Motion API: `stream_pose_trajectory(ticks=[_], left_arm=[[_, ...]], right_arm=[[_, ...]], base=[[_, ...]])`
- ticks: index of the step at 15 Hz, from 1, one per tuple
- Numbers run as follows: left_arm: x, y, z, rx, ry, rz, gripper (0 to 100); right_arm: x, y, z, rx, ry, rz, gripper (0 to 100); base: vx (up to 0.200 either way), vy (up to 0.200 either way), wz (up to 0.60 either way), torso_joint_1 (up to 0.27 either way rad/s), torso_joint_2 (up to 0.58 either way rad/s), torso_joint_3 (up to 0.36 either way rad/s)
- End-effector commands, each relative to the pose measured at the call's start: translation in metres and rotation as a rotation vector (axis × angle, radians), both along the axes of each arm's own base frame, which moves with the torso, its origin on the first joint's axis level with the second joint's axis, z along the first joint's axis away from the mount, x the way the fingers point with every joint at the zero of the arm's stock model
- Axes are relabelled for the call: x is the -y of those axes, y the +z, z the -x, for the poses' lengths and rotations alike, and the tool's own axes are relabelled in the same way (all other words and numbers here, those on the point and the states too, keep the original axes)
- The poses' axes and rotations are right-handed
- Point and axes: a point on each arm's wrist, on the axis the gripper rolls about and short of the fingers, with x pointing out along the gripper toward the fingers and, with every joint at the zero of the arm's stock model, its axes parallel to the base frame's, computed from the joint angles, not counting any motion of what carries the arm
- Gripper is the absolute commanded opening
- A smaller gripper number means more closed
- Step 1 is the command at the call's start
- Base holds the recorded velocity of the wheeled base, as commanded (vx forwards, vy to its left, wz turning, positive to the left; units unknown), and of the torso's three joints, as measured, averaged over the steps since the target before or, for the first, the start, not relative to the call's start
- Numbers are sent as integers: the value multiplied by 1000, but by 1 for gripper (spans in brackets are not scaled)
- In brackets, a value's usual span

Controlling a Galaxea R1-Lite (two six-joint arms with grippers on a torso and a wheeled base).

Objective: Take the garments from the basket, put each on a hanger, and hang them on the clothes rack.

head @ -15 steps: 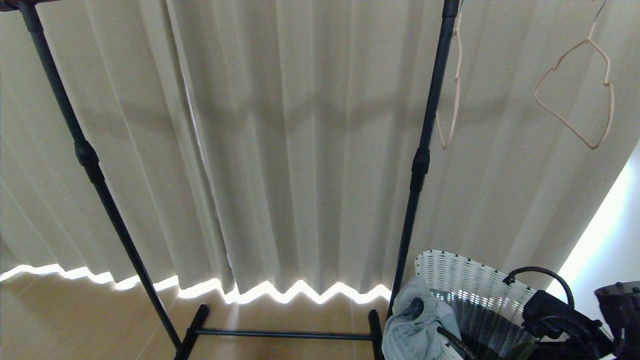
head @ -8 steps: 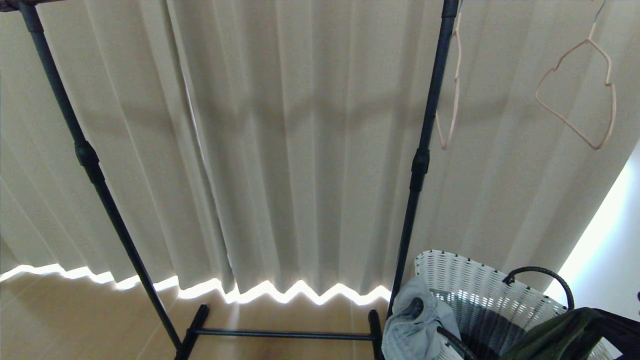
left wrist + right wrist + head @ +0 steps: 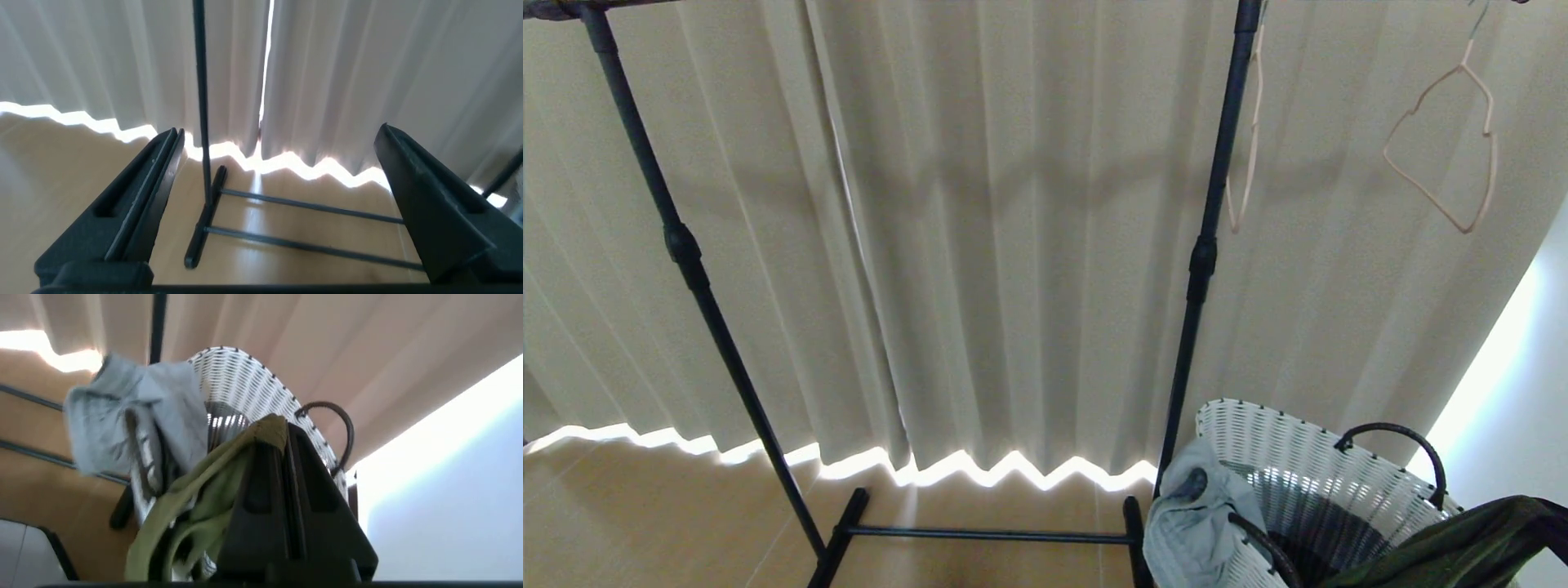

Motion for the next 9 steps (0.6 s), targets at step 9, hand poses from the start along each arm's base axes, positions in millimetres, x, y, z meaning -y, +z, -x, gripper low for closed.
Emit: stream_pose_trajectory(ticks=[9], left_arm=[[0, 0, 0, 1, 1, 0, 100]], right_arm=[[0, 0, 1, 3, -1, 0, 0]], base=[[0, 0, 0, 0, 0, 0]])
